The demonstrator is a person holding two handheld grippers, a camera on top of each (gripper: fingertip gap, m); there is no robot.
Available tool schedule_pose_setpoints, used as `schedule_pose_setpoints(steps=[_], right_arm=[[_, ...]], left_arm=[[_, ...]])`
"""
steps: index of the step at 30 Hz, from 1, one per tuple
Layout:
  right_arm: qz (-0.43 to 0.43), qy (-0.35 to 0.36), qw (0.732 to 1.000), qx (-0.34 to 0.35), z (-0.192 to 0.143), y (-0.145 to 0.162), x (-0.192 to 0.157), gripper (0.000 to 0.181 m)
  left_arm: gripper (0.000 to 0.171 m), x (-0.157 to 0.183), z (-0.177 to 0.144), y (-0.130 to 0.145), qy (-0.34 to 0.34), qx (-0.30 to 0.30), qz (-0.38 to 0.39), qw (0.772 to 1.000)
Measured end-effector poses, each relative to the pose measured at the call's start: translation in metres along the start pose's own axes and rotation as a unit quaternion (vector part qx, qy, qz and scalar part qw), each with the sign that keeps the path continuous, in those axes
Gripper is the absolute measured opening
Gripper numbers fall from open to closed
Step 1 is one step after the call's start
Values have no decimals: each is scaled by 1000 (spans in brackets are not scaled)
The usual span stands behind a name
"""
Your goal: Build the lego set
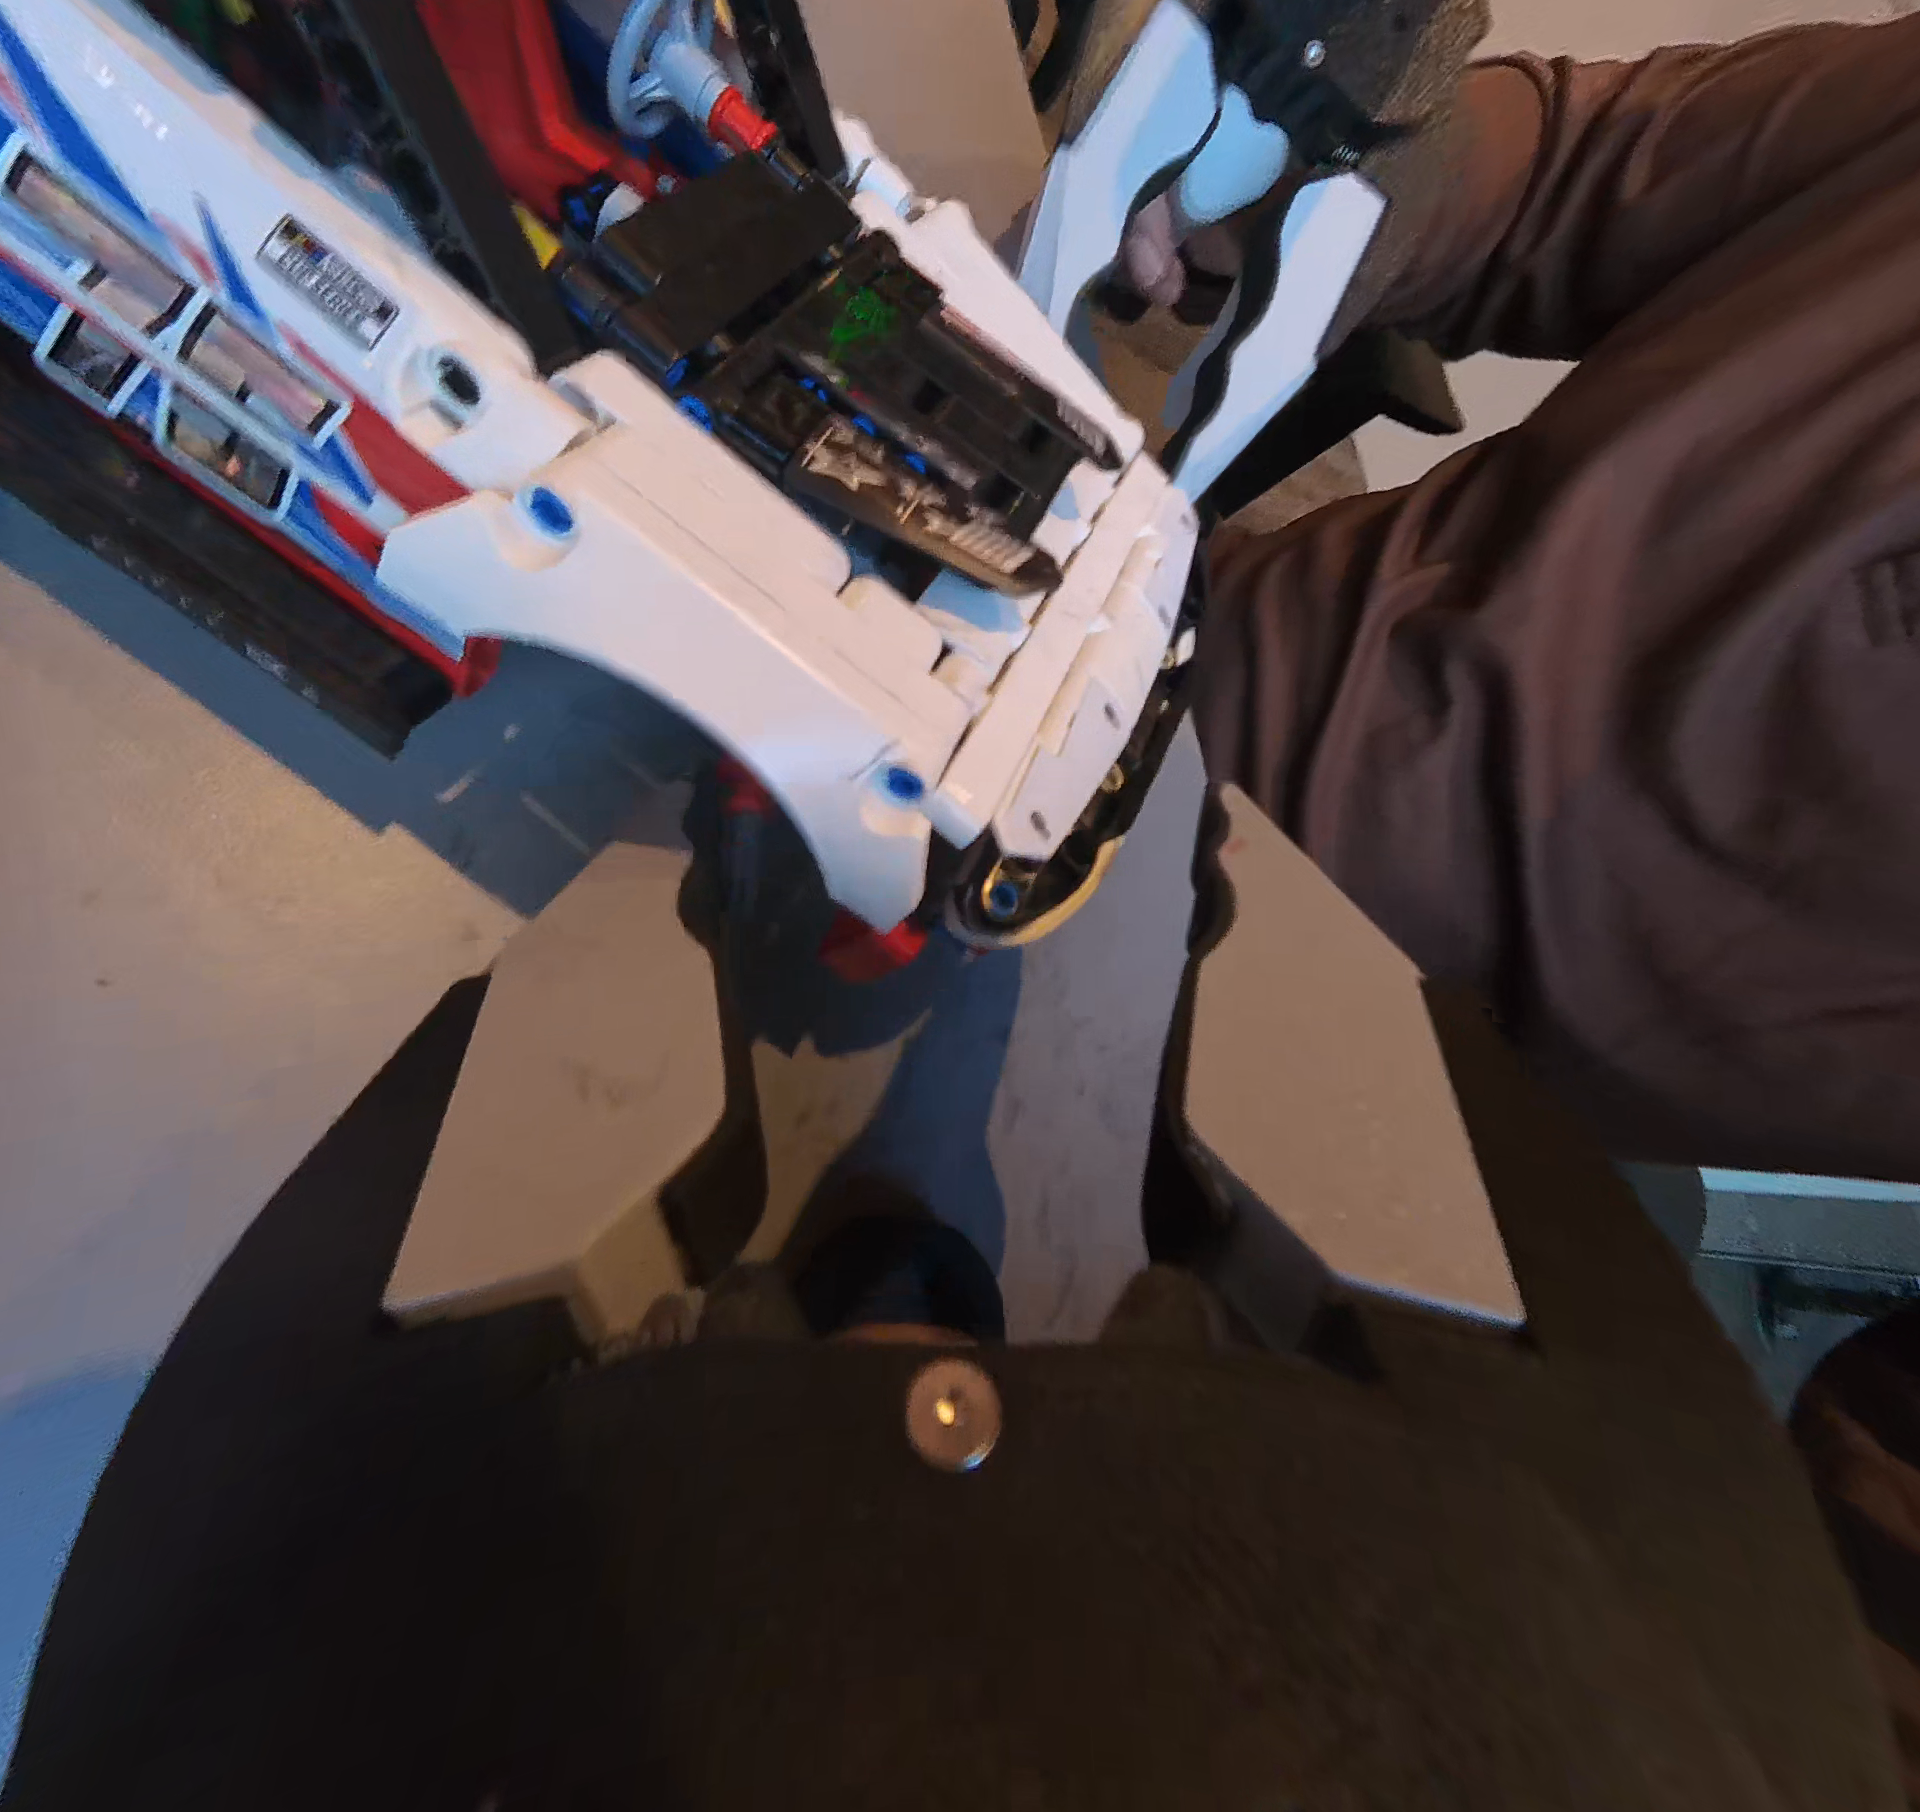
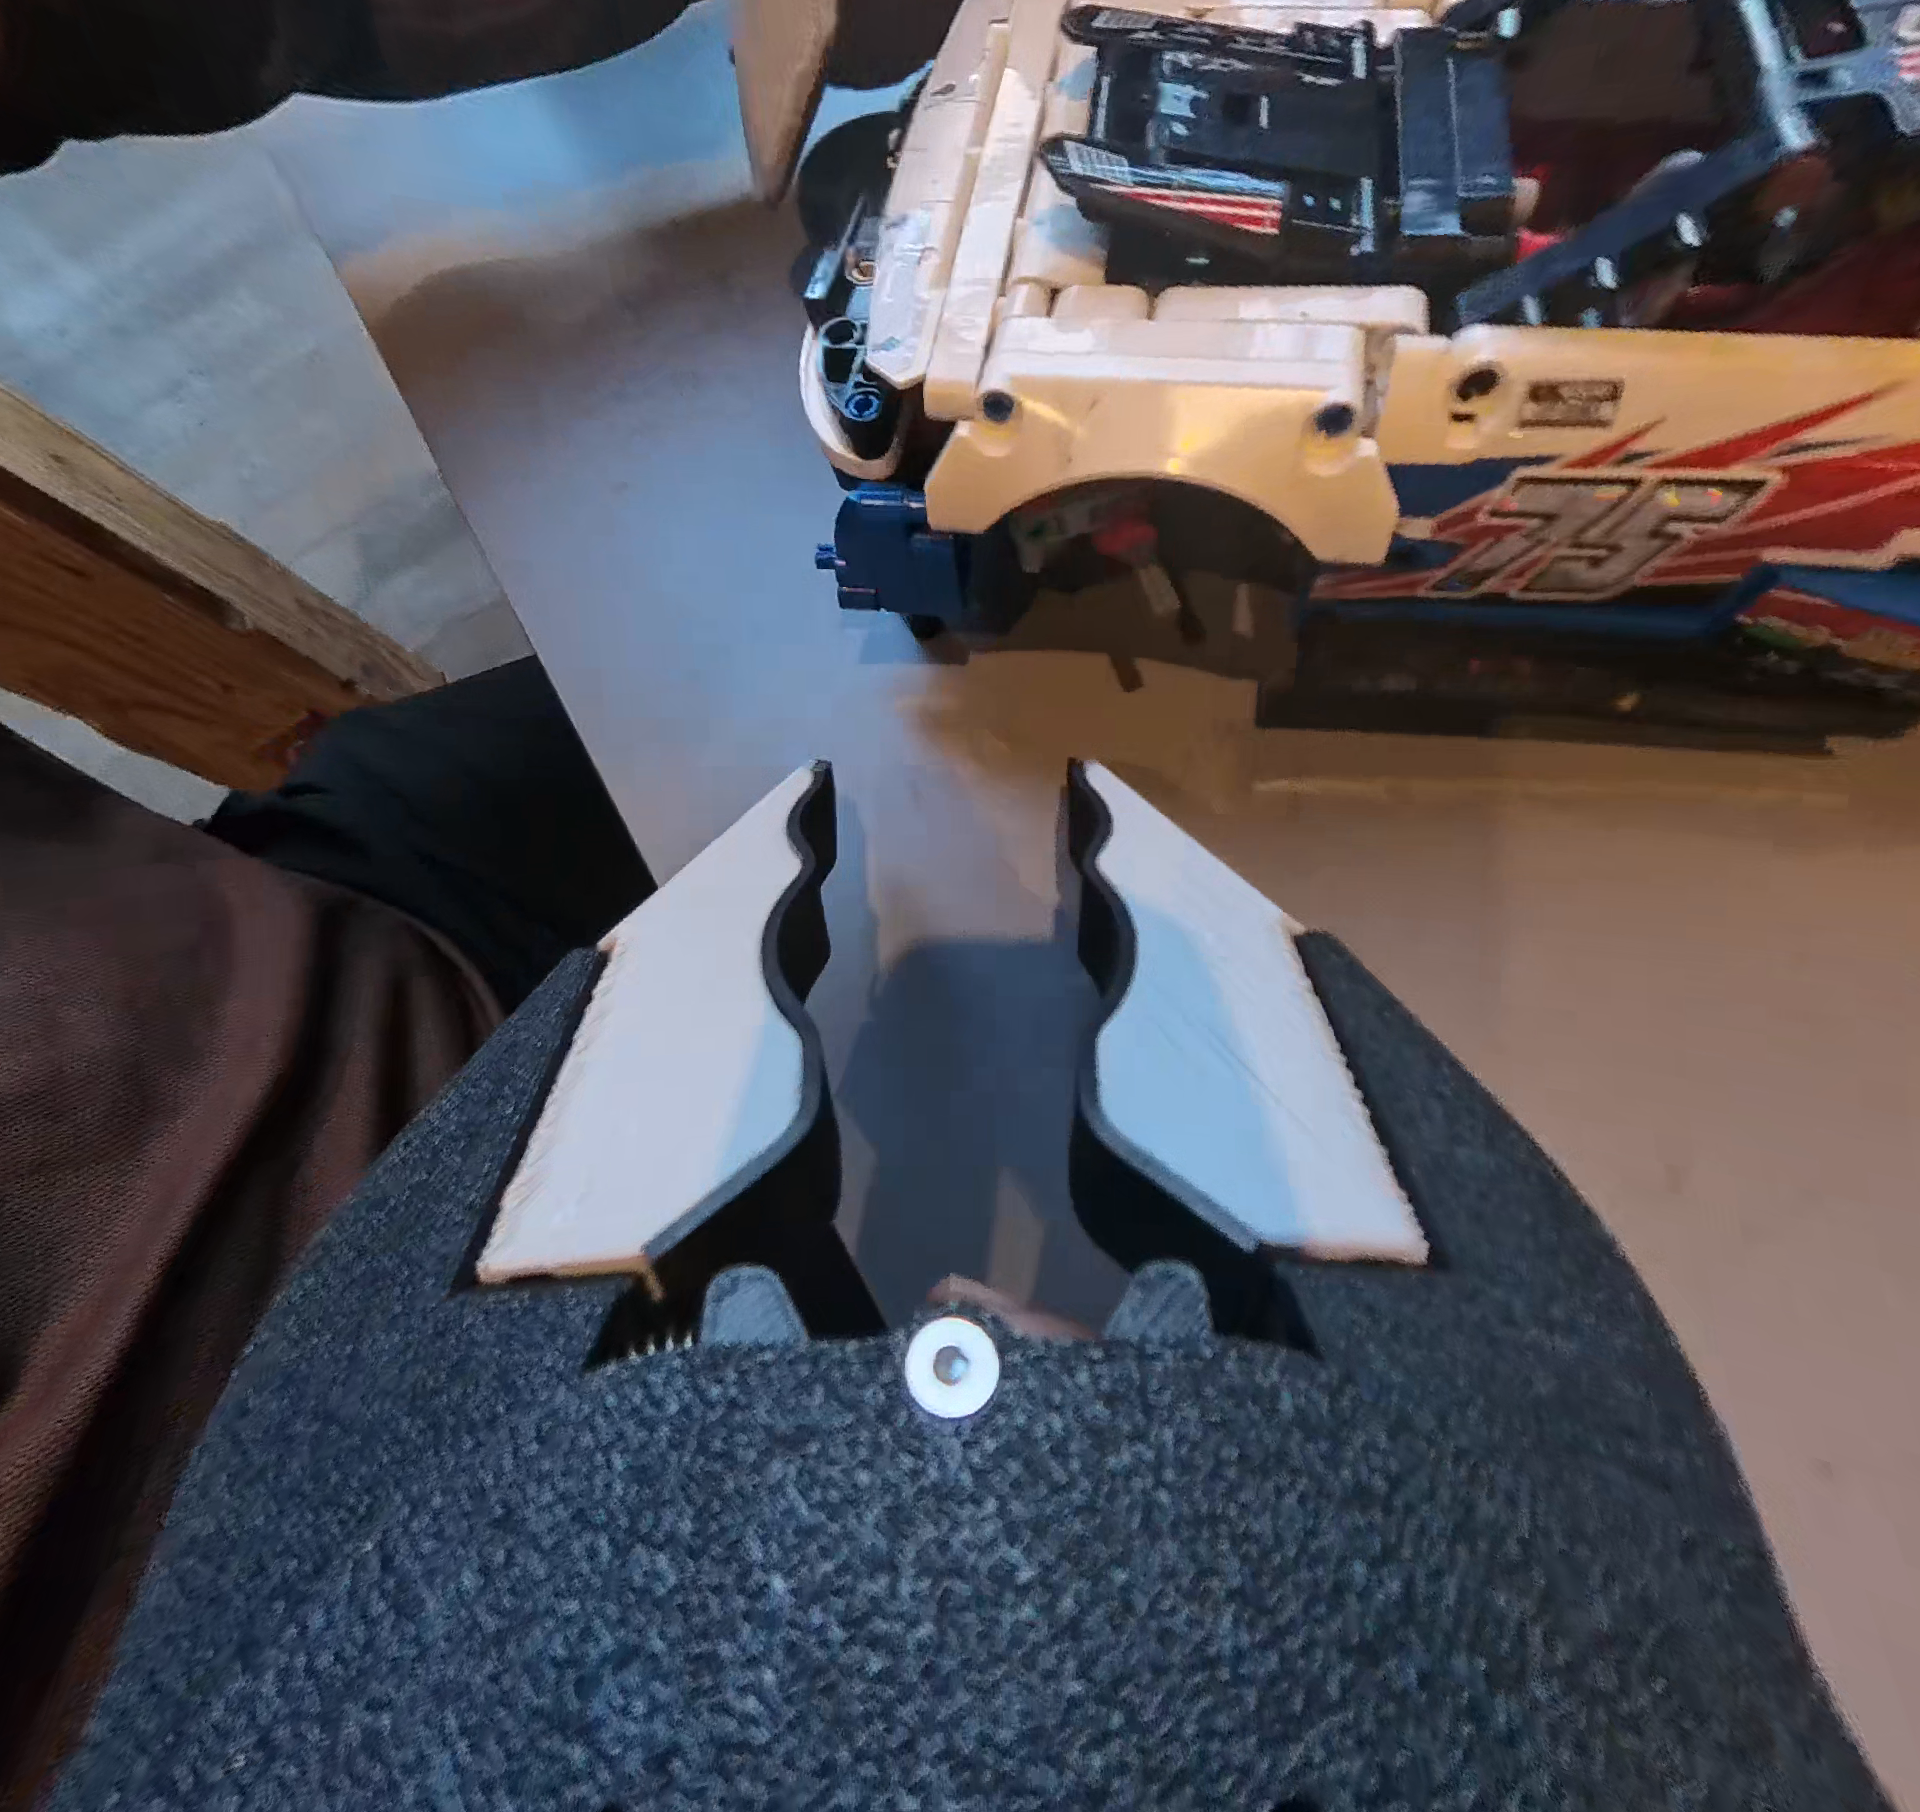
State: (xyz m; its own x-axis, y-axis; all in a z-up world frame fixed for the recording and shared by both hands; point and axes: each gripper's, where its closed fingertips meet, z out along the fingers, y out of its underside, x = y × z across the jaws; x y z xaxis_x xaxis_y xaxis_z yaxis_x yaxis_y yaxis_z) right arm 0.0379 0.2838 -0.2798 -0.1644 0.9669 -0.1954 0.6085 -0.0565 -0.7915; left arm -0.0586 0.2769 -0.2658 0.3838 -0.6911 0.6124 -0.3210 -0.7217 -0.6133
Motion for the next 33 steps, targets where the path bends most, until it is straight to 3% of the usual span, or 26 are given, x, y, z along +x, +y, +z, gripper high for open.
schedule_pose_setpoints(steps=[4,7,11,13,17,20,24,33], right_arm=[[4,29,1000,10,-11,6,6,40],[-10,36,999,9,-11,9,-1,35],[-38,38,999,7,-2,8,-14,31],[-49,49,998,5,-1,6,-16,30],[-57,70,996,7,-3,3,-16,28],[-58,81,995,10,-6,3,-14,27],[-67,91,994,10,-9,6,-9,27],[-63,70,995,24,-14,11,-12,28]], left_arm=[[84,-5,-24,1,-51,52,-11,997],[86,-6,-45,4,-172,79,9,982],[74,29,-53,14,-297,113,64,946],[50,49,-39,25,-313,124,77,938],[35,57,9,48,-312,111,54,942],[29,48,35,48,-325,98,48,940],[25,37,47,31,-352,64,80,930],[21,14,56,20,-358,27,89,929]])
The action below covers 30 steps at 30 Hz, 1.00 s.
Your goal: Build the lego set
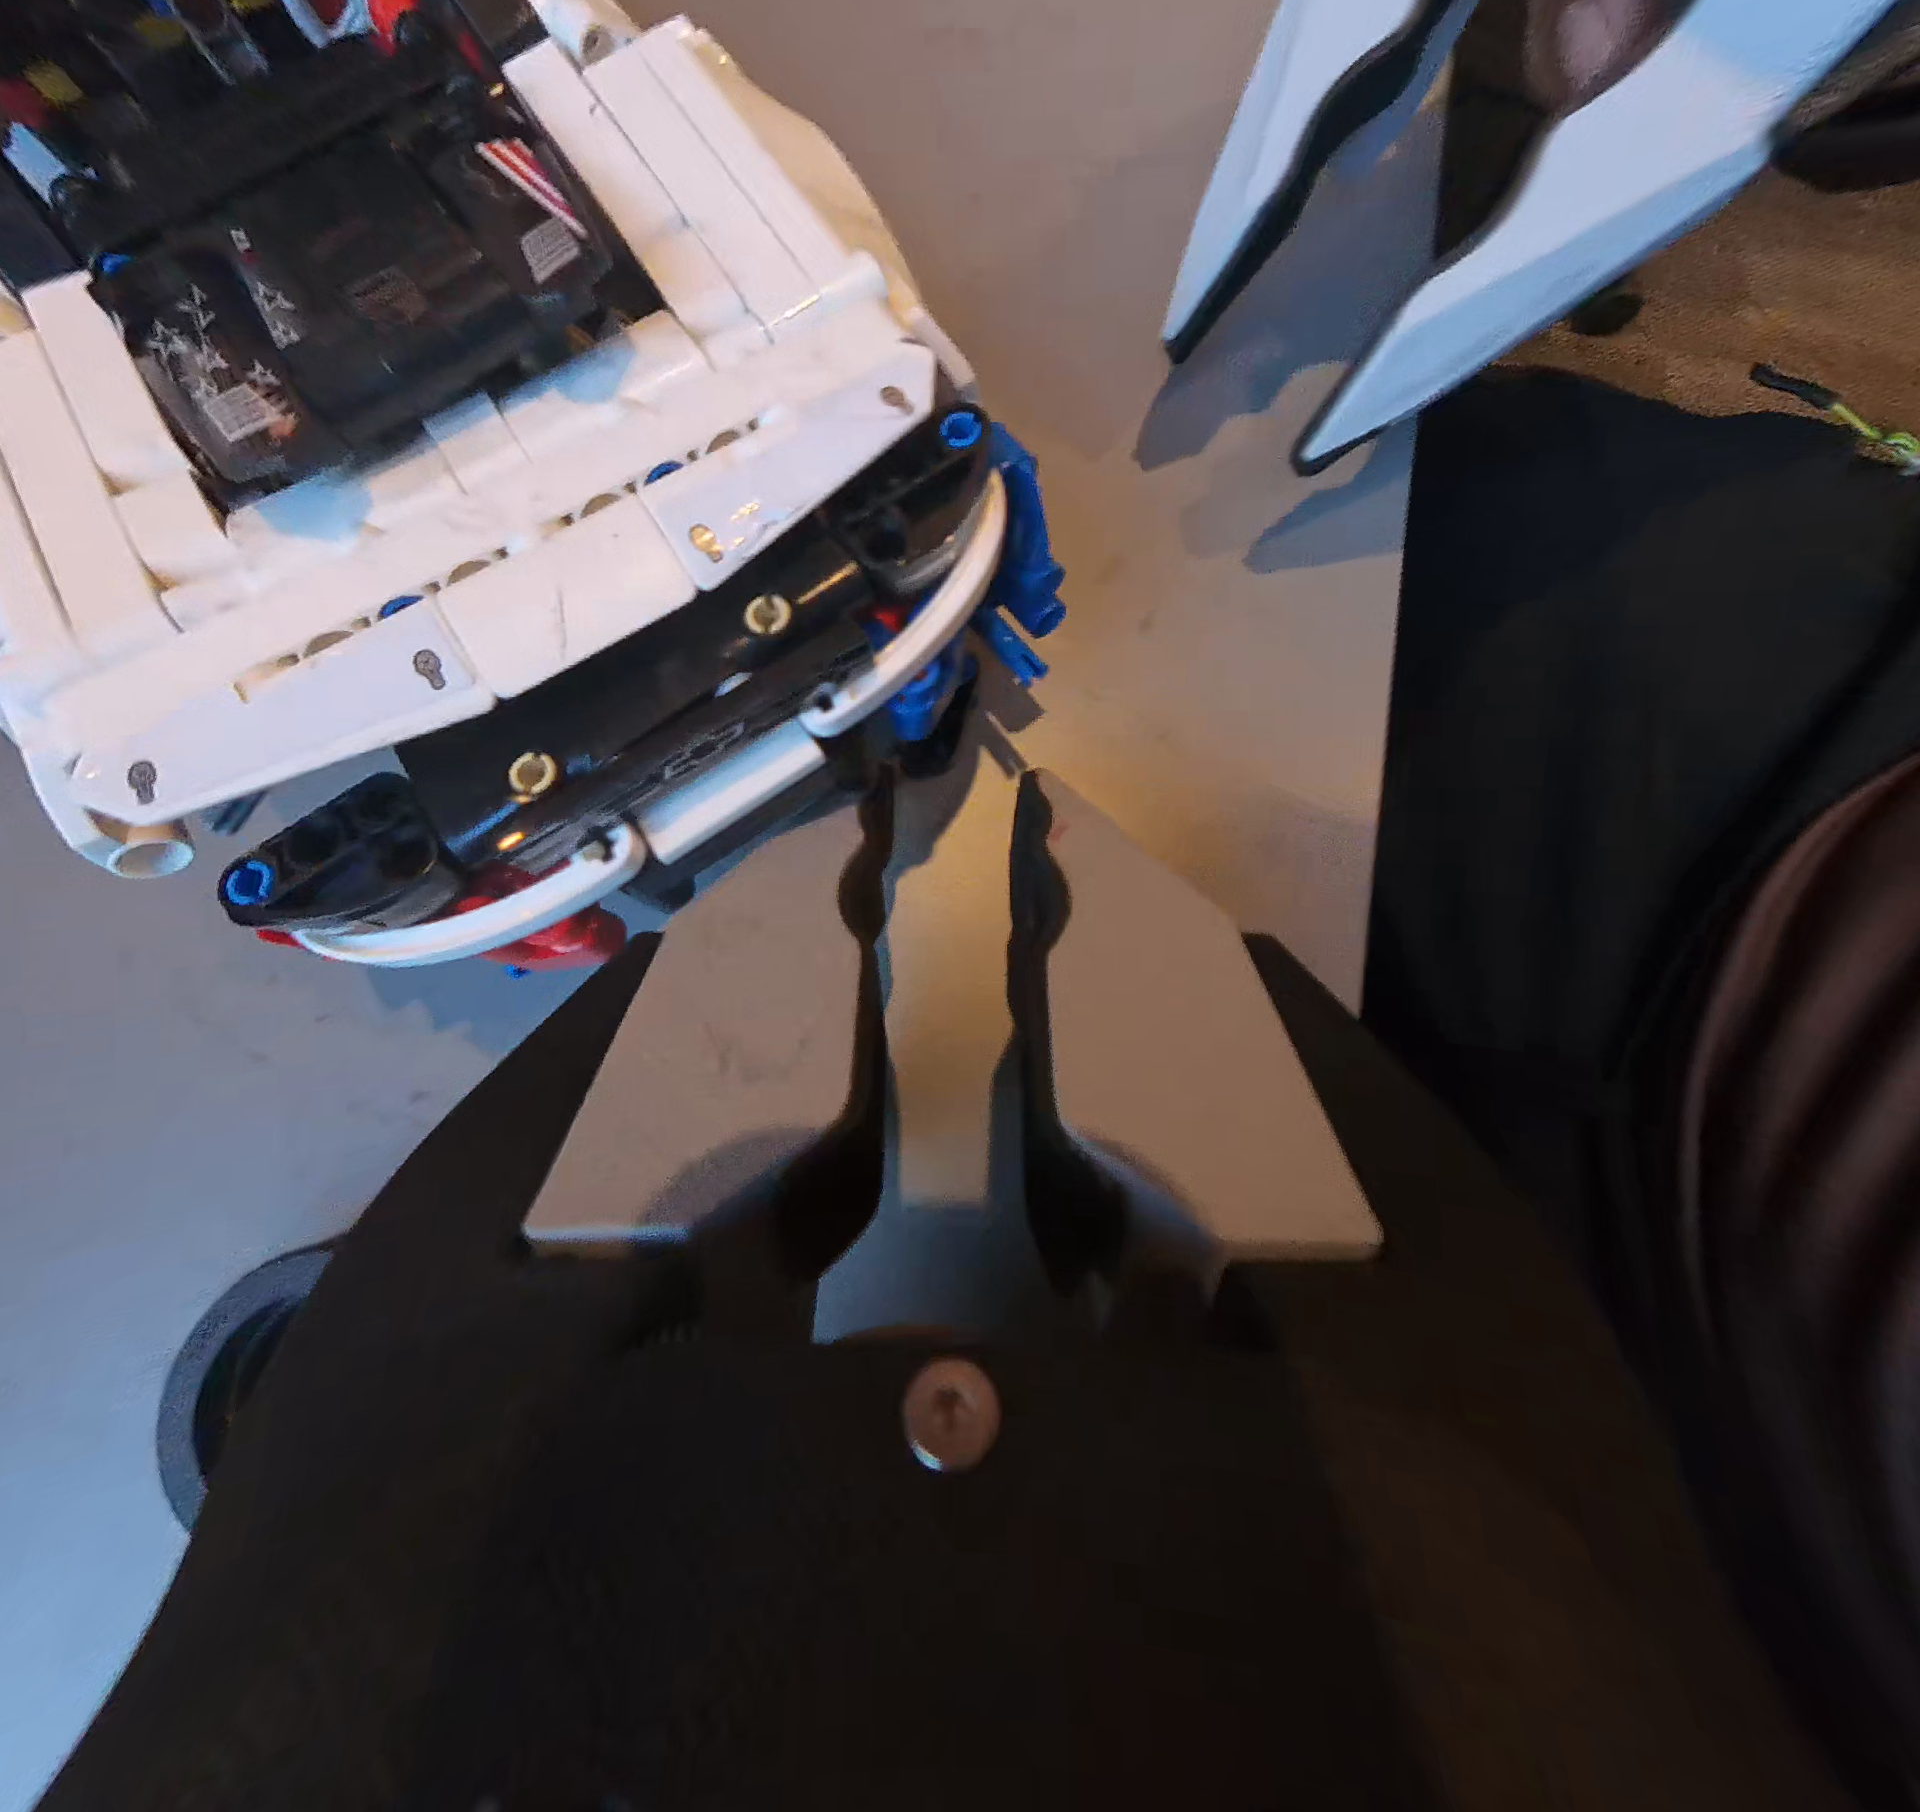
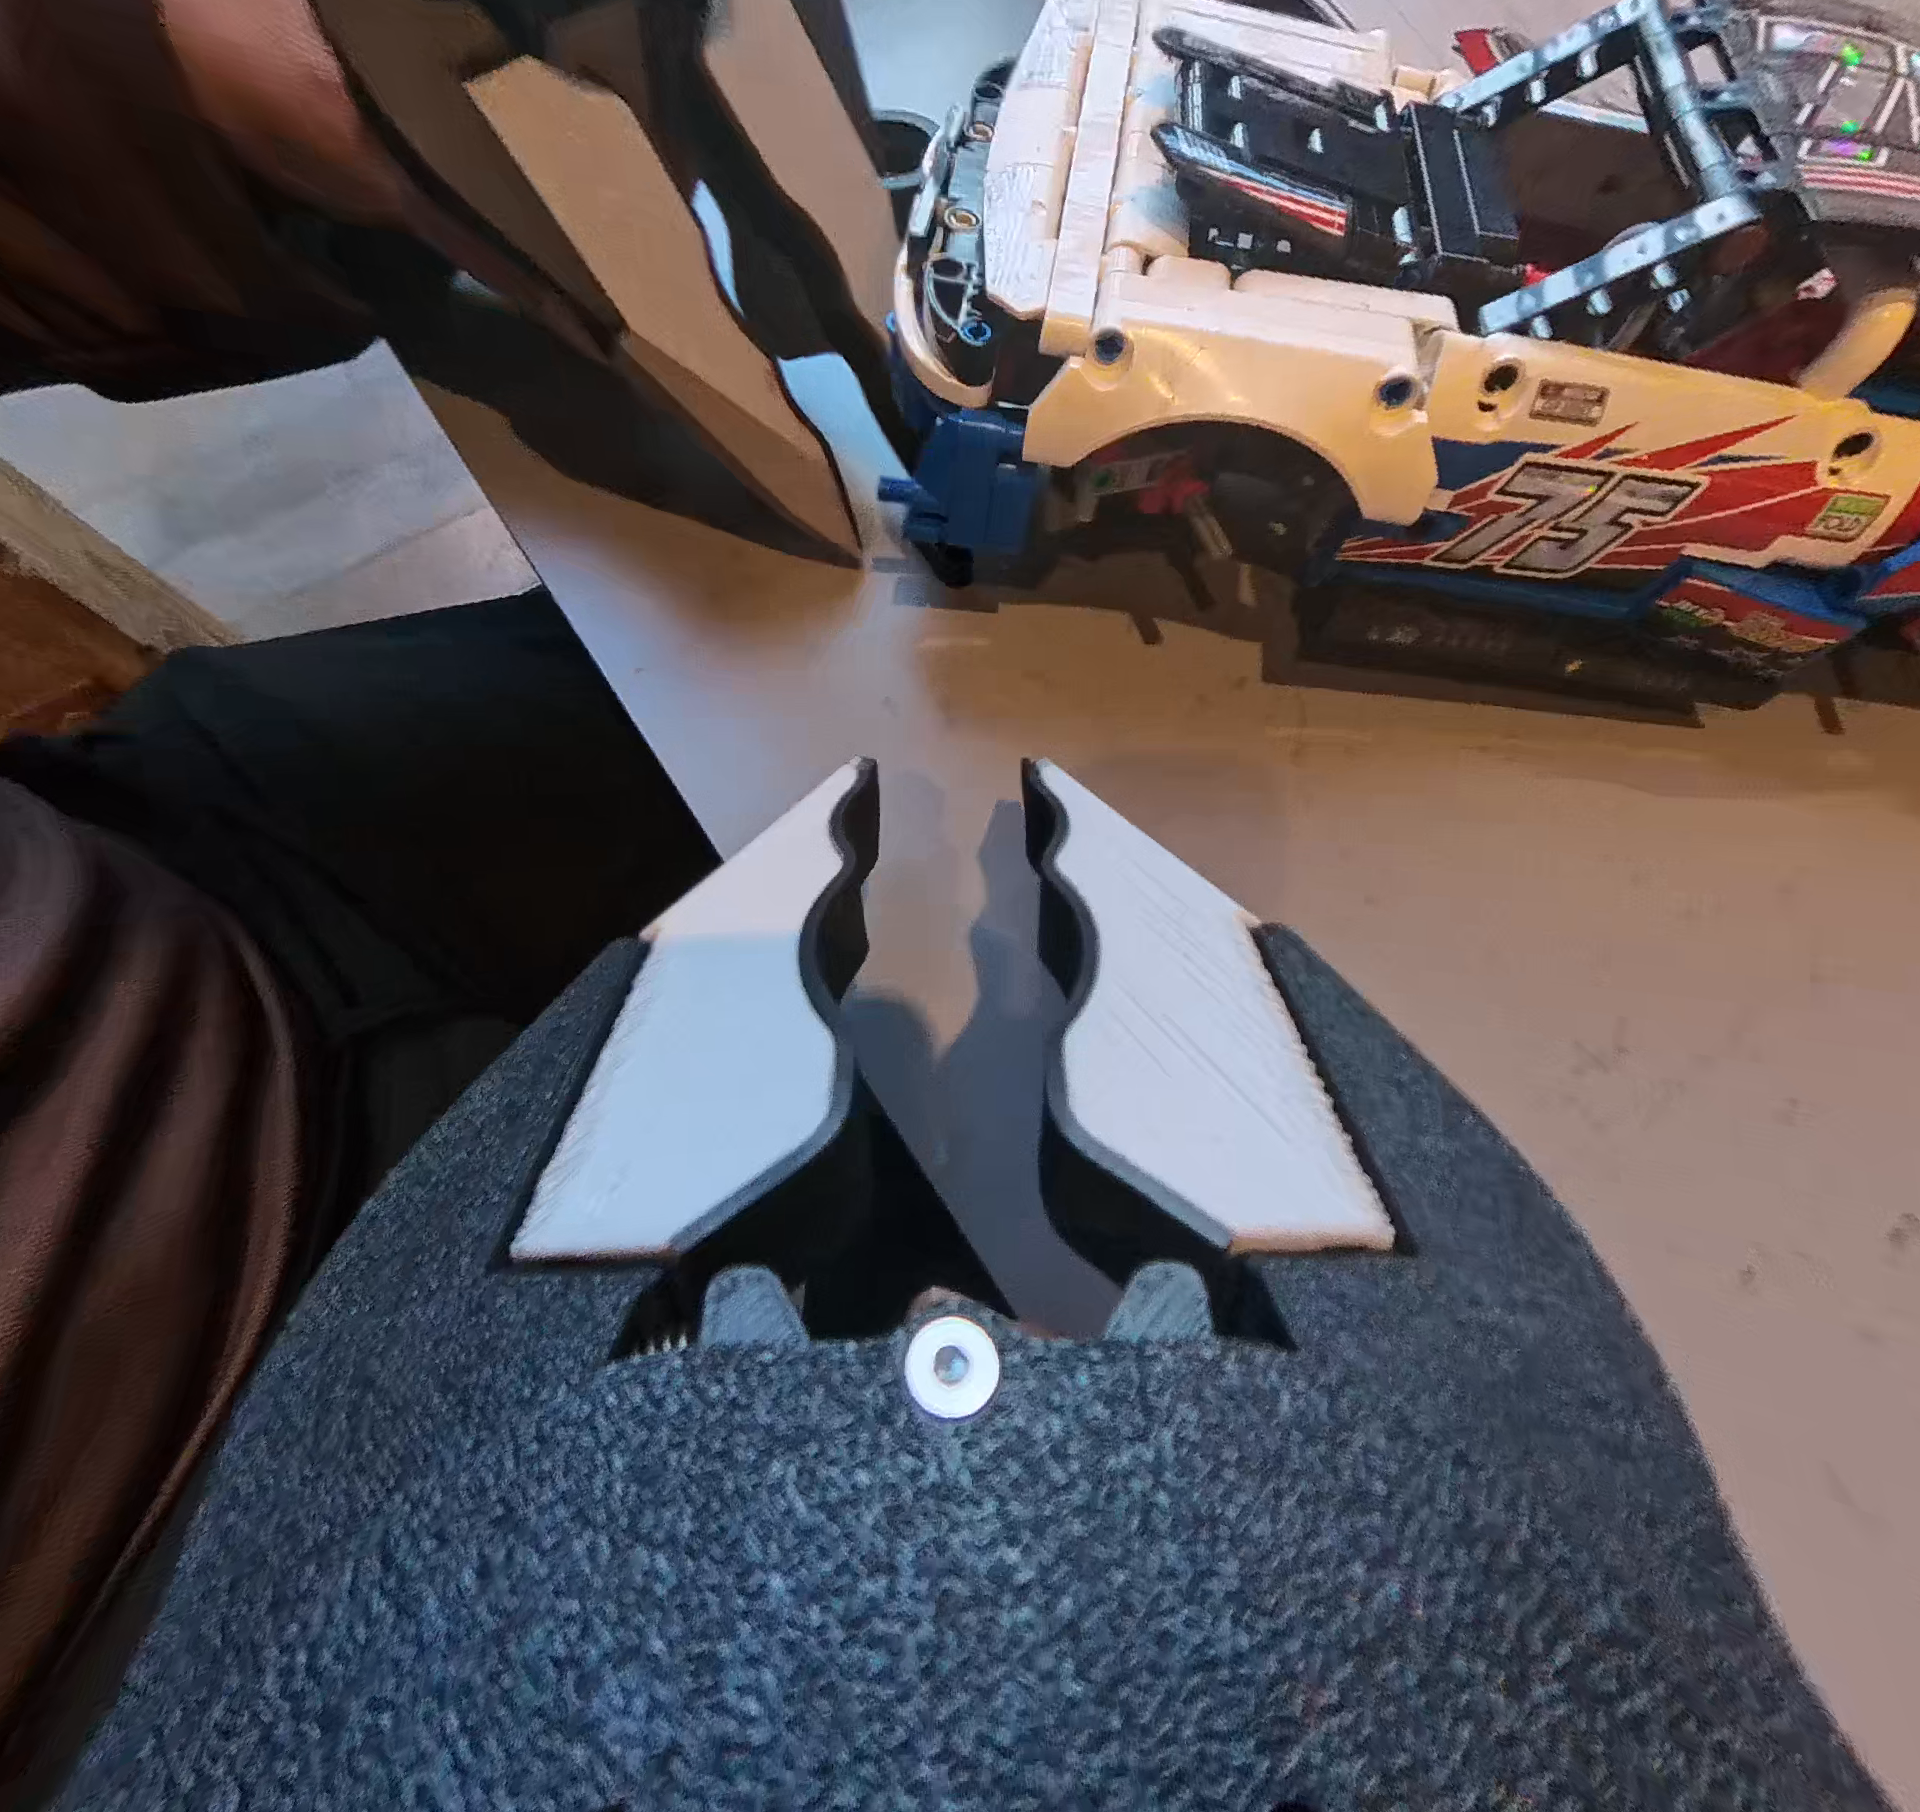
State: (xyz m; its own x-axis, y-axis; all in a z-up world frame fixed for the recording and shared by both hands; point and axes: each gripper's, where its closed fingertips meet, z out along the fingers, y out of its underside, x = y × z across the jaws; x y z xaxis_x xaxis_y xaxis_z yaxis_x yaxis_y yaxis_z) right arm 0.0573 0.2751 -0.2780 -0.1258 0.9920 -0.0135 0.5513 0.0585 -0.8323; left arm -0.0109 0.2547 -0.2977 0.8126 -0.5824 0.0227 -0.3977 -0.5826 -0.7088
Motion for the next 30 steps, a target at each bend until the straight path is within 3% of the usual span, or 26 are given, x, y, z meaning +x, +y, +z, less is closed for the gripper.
schedule_pose_setpoints(steps=[8,10,16,19,22,25,28,30], right_arm=[[18,-23,999,23,1,-12,-13,28],[18,-23,999,22,3,-12,-15,28],[20,-18,1000,13,12,-8,-21,28],[32,20,999,-12,16,7,-9,27],[45,18,999,4,18,-2,1,28],[-5,15,1000,-27,26,-6,15,27],[-20,-60,996,-58,35,-7,1,19],[-40,-51,994,-86,40,-3,3,20]], left_arm=[[11,-5,2,-3,2,11,-30,1000],[0,-6,2,-3,3,11,-38,999],[0,2,-2,2,3,10,-29,1000],[0,6,-10,11,8,11,-44,999],[0,10,-22,22,1,13,-57,998],[0,15,-33,33,-10,12,-37,999],[0,21,-40,40,-6,11,-18,1000],[0,22,-43,43,-1,11,-19,1000]])
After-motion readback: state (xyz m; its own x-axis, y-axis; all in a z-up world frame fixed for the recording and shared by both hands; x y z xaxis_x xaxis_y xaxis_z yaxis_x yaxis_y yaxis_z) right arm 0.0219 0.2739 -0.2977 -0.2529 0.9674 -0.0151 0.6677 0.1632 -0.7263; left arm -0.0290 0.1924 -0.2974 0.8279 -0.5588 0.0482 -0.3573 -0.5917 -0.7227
